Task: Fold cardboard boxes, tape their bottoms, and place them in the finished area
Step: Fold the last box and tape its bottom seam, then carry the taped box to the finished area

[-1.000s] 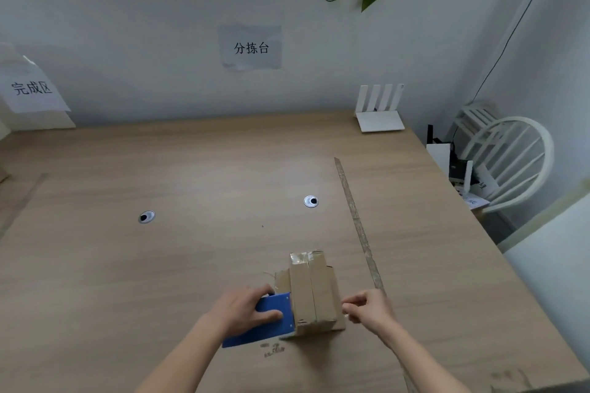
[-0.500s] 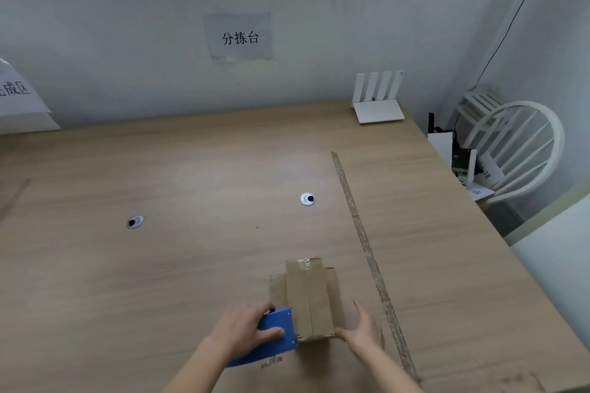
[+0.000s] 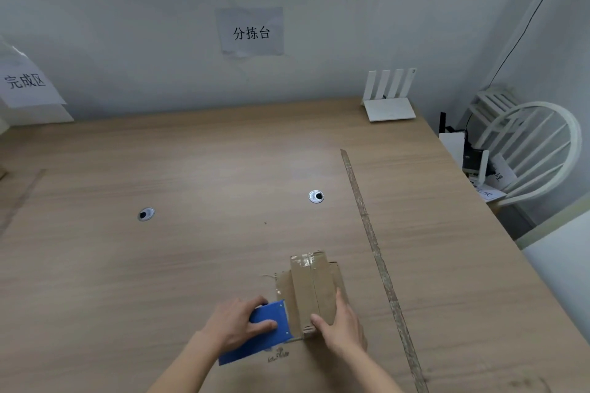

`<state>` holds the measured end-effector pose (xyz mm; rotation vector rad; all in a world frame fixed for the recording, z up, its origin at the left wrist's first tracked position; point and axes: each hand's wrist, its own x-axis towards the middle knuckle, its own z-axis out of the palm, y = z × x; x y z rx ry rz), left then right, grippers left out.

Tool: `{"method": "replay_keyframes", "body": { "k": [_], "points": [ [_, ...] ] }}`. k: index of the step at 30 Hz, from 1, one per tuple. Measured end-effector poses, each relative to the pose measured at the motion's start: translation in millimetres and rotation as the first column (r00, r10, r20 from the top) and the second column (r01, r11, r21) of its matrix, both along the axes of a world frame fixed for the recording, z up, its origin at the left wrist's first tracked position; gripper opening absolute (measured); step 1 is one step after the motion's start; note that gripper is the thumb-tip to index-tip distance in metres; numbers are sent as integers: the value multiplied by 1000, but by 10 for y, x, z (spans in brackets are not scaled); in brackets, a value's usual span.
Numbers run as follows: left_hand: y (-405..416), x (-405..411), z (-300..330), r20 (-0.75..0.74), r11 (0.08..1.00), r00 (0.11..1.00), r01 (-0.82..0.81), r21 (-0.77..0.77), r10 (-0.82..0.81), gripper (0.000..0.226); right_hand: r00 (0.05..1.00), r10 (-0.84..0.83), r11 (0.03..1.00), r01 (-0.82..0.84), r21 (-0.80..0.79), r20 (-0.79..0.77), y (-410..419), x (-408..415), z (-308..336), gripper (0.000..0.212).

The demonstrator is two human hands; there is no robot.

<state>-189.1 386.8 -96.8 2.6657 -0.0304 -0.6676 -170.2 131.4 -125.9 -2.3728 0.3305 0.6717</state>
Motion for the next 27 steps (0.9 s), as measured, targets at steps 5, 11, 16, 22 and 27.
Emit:
{"method": "replay_keyframes", "body": {
  "k": [5, 11, 16, 22, 27],
  "points": [
    [-39, -24, -25, 14, 996, 999, 42, 80, -44, 59, 999, 39, 999, -39, -4, -10, -13, 38, 49, 103],
    [-320, 41, -157, 91, 961, 990, 84, 263, -112, 47, 999, 44, 999, -43, -31, 20, 42, -15, 68, 101],
    [-430, 62, -407, 107, 938, 993, 5, 348, -46, 43, 998, 57, 998, -57, -6, -1, -31, 7, 39, 103],
    [-231, -62, -540, 121, 931, 991, -97, 351, 58, 53, 992, 125, 986, -125, -112, 0, 146, 3, 57, 137],
    [-103, -219, -686, 76, 910, 989, -145, 388, 125, 59, 995, 73, 965, -54, -256, 64, 349, -50, 53, 136]
  ]
}}
